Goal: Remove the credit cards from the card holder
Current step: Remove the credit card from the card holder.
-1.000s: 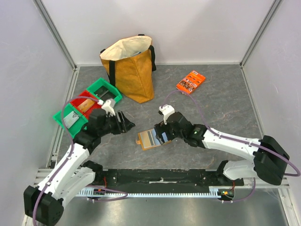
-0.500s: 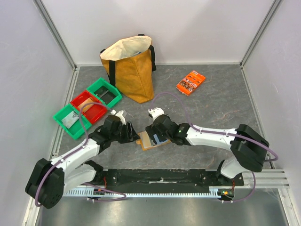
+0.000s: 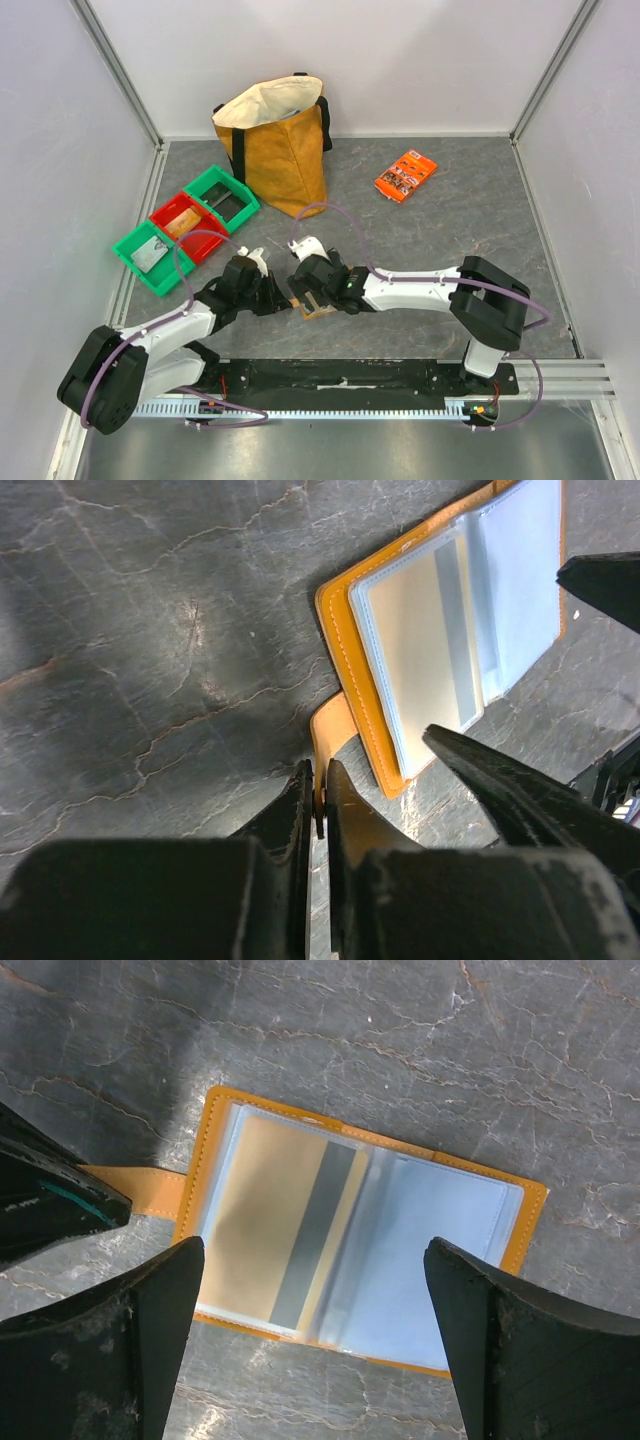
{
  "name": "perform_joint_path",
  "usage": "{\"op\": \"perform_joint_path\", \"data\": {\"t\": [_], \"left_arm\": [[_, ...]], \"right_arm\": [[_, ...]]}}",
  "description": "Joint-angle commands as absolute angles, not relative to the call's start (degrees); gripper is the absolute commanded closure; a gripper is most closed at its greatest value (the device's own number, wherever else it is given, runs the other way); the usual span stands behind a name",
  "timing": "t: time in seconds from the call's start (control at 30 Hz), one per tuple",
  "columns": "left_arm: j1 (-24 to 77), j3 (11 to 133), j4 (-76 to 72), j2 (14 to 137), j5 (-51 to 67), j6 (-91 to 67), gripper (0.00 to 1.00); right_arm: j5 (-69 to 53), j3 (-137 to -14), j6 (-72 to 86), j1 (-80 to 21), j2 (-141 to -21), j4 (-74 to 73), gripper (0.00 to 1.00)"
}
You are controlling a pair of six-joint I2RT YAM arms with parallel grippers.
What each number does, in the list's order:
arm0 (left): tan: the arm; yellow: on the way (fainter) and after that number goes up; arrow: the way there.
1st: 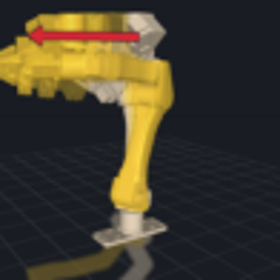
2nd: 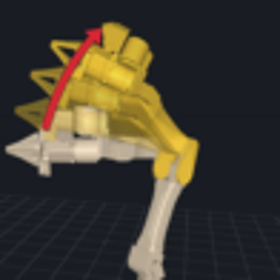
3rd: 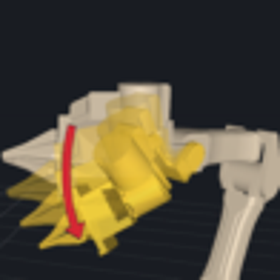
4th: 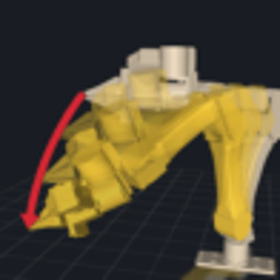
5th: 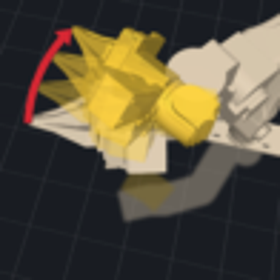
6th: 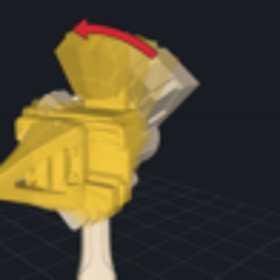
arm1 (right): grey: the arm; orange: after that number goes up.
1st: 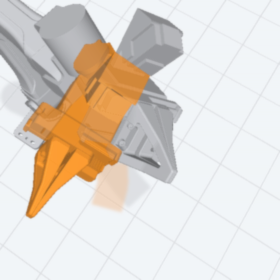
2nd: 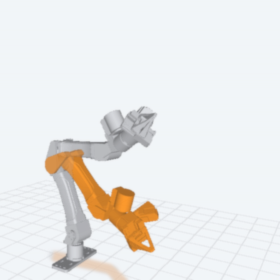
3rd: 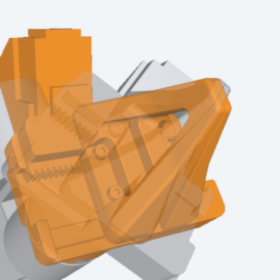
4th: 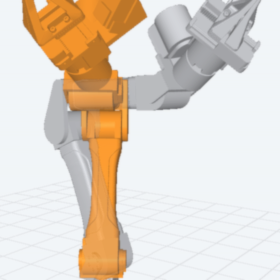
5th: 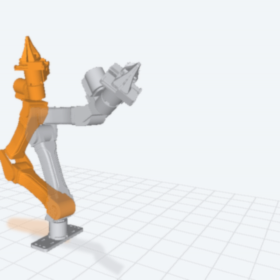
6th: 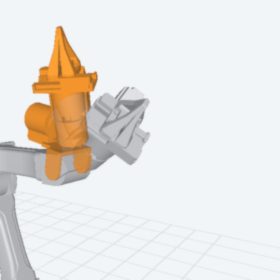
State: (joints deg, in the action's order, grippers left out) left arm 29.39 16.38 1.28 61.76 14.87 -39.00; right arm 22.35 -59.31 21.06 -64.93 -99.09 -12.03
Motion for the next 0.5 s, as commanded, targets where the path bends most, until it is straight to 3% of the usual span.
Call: {"op": "perform_joint_path", "data": {"t": [0.0,0.47], "left_arm": [[29.8,15.1,-2.6,61.3,16.3,-40.8,0.96],[29.7,13.3,-2.9,58.9,17.0,-42.0,0.98]], "right_arm": [[26.7,-62.8,22.3,-66.1,-101.5,-13.7,0.02],[32.8,-65.8,23.7,-67.9,-105.6,-19.0,0.02]]}}
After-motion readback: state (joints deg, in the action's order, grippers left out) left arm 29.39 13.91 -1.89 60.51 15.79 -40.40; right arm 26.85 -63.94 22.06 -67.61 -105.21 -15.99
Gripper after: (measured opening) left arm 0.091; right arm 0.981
